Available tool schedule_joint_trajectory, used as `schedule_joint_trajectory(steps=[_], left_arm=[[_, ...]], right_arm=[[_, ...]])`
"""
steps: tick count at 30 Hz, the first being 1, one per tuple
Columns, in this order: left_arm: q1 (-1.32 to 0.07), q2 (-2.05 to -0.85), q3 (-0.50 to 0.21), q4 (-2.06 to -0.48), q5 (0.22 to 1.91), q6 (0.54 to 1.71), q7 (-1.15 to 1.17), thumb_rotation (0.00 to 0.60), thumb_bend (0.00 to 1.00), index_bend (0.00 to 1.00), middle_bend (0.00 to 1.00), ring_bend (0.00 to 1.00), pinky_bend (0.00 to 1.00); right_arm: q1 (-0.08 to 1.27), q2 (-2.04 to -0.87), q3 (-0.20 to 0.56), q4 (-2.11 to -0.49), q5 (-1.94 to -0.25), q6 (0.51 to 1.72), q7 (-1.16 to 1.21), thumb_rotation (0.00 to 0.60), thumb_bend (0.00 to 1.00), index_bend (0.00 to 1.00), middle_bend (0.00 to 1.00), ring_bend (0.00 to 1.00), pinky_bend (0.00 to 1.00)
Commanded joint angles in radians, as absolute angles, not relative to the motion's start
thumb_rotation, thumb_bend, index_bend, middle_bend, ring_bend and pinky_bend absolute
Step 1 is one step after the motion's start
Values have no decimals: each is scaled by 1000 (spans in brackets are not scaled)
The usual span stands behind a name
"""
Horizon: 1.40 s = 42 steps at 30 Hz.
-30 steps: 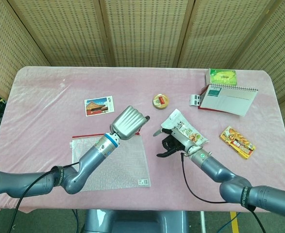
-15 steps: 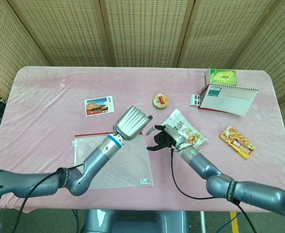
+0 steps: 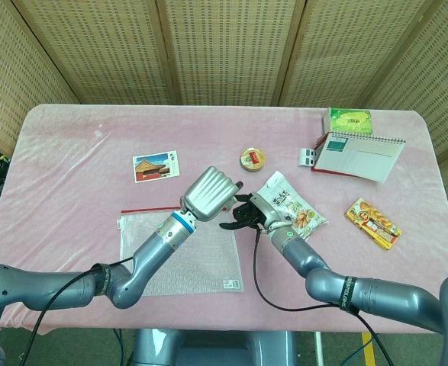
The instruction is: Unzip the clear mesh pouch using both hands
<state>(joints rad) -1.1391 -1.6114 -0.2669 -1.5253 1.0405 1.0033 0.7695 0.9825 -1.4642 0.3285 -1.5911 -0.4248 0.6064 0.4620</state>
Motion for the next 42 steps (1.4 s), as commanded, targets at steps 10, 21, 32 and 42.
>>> schedule_joint_trajectory(steps=[10,21,32,42], left_arm=[[-1141,-1613,-261,-1518,1048,1007,747,600,524,854,929,847,997],[-1140,-1613,-256,-1516,1054,1010,737,600,524,854,929,847,997],[-1110,-1588,-228,-1518,1073,1014,696,600,525,855,929,847,997],[-1073,-1551,-203,-1500,1097,1017,659,600,525,855,929,847,997]], right_arm=[[983,-1487,351,-1581,-384,606,433,600,534,690,945,931,1000],[966,-1490,360,-1576,-392,589,419,600,811,745,949,931,1000],[886,-1448,416,-1625,-469,557,475,600,916,813,962,937,1000],[823,-1414,478,-1654,-532,498,551,600,938,841,966,941,1000]])
